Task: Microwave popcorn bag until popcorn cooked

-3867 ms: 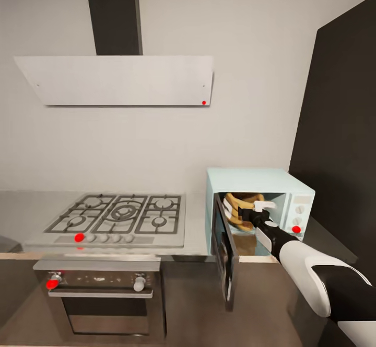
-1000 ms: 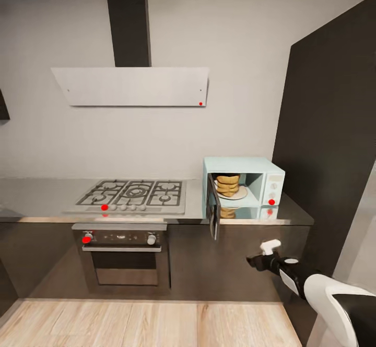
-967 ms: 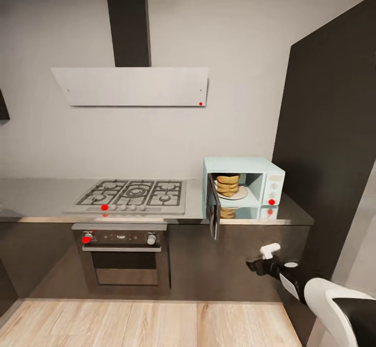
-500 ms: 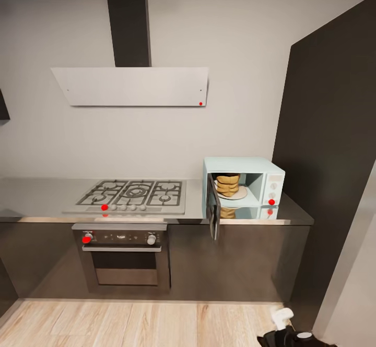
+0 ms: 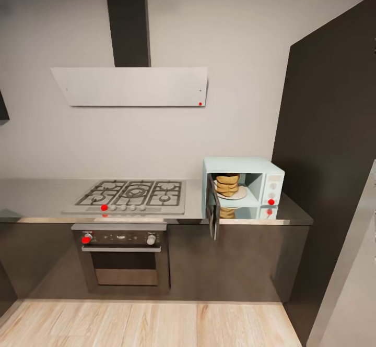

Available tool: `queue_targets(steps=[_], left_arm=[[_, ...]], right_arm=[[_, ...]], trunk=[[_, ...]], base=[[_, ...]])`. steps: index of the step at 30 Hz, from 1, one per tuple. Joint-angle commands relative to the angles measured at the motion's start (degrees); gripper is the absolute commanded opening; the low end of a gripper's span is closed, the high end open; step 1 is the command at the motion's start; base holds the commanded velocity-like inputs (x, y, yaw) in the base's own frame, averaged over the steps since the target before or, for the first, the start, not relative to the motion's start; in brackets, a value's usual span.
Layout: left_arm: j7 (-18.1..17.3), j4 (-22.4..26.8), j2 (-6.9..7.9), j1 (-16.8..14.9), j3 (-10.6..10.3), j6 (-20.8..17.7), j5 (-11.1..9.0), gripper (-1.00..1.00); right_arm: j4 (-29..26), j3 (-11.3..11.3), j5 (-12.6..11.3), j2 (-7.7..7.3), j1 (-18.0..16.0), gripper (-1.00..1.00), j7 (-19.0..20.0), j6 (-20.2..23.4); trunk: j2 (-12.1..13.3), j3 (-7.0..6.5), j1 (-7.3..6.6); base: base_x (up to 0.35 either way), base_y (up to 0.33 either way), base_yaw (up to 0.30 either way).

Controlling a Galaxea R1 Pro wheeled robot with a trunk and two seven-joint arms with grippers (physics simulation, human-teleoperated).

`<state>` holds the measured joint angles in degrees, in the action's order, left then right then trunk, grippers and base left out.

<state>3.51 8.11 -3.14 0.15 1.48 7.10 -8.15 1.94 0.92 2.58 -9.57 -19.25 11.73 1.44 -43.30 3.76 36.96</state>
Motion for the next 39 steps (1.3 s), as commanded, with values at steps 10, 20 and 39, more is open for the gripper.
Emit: queue_targets(steps=[10, 20, 39], left_arm=[[0.13, 5.69, -0.18, 0.02, 0.14, -0.24, -0.3, 1.0], [0.1, 5.69, -0.11, 0.02, 0.1, -0.24, -0.38, 1.0], [-0.33, 5.58, 0.49, 0.02, 0.11, -4.72, -0.73, 1.0]], right_arm=[[0.08, 0.05, -3.62, 0.06, 0.7, 1.0, -2.11, 0.66], [0.09, 0.13, -3.55, 0.51, 0.71, 1.0, -2.14, 2.1], [0.08, 0.13, -3.04, 0.56, 1.42, 1.0, -2.05, 2.06]], trunk=[[-0.07, -0.35, 0.02], [-0.07, -0.66, 0.02], [-0.07, -0.8, 0.02]], base=[[0.0, 0.0, -0.234], [0.0, 0.0, -0.271], [0.28, 0.0, -0.076]])
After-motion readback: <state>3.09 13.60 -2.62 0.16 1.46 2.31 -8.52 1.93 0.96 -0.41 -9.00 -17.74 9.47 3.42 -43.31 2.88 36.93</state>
